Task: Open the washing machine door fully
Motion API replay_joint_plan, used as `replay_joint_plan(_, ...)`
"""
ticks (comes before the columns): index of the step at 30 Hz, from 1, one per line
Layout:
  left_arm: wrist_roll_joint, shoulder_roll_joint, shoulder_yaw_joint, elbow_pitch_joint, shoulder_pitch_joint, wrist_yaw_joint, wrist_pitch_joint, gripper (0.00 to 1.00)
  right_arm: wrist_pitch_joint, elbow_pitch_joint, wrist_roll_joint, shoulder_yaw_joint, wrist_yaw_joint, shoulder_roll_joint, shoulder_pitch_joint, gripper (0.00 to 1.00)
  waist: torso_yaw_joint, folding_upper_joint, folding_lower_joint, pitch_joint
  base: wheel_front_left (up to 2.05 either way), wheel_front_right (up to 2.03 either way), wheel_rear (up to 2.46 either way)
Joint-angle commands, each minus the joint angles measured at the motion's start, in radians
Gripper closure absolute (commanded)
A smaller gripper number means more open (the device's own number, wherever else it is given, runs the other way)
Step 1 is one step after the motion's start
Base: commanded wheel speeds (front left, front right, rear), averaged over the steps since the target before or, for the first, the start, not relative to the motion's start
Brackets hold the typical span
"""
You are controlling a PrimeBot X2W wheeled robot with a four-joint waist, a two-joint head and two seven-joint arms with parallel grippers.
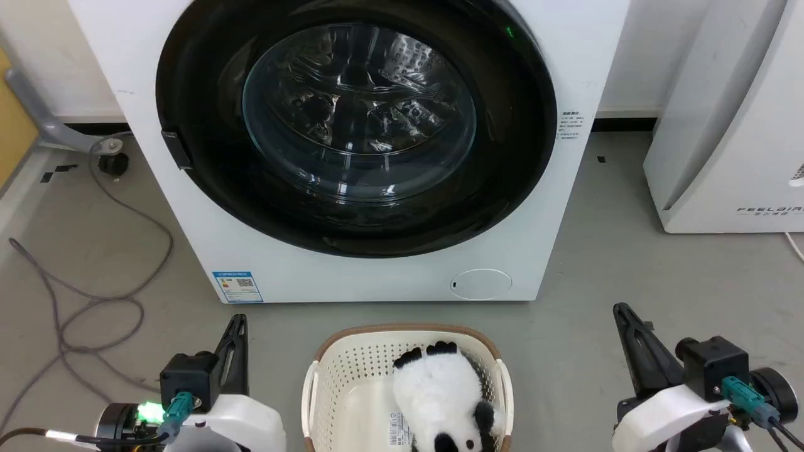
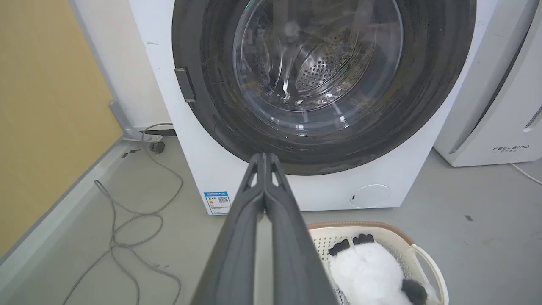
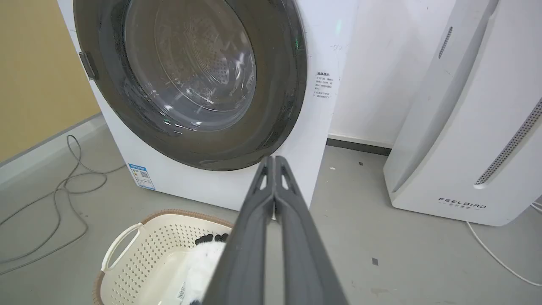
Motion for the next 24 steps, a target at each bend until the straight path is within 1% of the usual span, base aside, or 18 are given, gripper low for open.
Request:
replay_joint_plan(1, 0.003, 0.000, 0.002, -0.005, -0.016, -0.005, 0.000, 1.00, 0.000, -0.004, -0.008, -0.003, 0.001, 0.001, 0.007, 1.00, 0.000, 0.0000, 0.0000, 0.000, 0.00, 0.00, 0.00)
replay_joint_plan(5, 0.003, 0.000, 0.002, -0.005, -0.016, -0.005, 0.000, 1.00, 0.000, -0.004, -0.008, -0.003, 0.001, 0.001, 0.007, 1.00, 0.000, 0.0000, 0.0000, 0.000, 0.00, 0.00, 0.00)
replay_joint_plan(6, 0.000, 0.000, 0.000, 0.000, 0.000, 0.000, 0.000, 0.00, 0.000, 0.000, 0.000, 0.000, 0.000, 0.000, 0.000, 0.00, 0.000, 0.0000, 0.0000, 0.000, 0.00, 0.00, 0.00)
replay_joint_plan(17, -0.012, 0.000, -0.008, 0.011, -0.003, -0.004, -0.017, 0.00, -0.016, 0.003, 0.005, 0.000, 0.000, 0.000, 0.006, 0.00, 0.001, 0.0000, 0.0000, 0.000, 0.00, 0.00, 0.00)
replay_joint_plan(19, -0.016, 0.000, -0.011, 0.014, -0.003, -0.006, -0.021, 0.00, -0.020, 0.004, 0.008, -0.001, 0.000, 0.000, 0.007, 1.00, 0.001, 0.0000, 0.0000, 0.000, 0.00, 0.00, 0.00)
replay_joint_plan(24, -0.026, 0.000, -0.016, 0.020, -0.006, -0.009, -0.032, 0.00, -0.029, 0.007, 0.015, -0.002, 0.000, 0.000, 0.011, 1.00, 0.002, 0.0000, 0.0000, 0.000, 0.00, 0.00, 0.00)
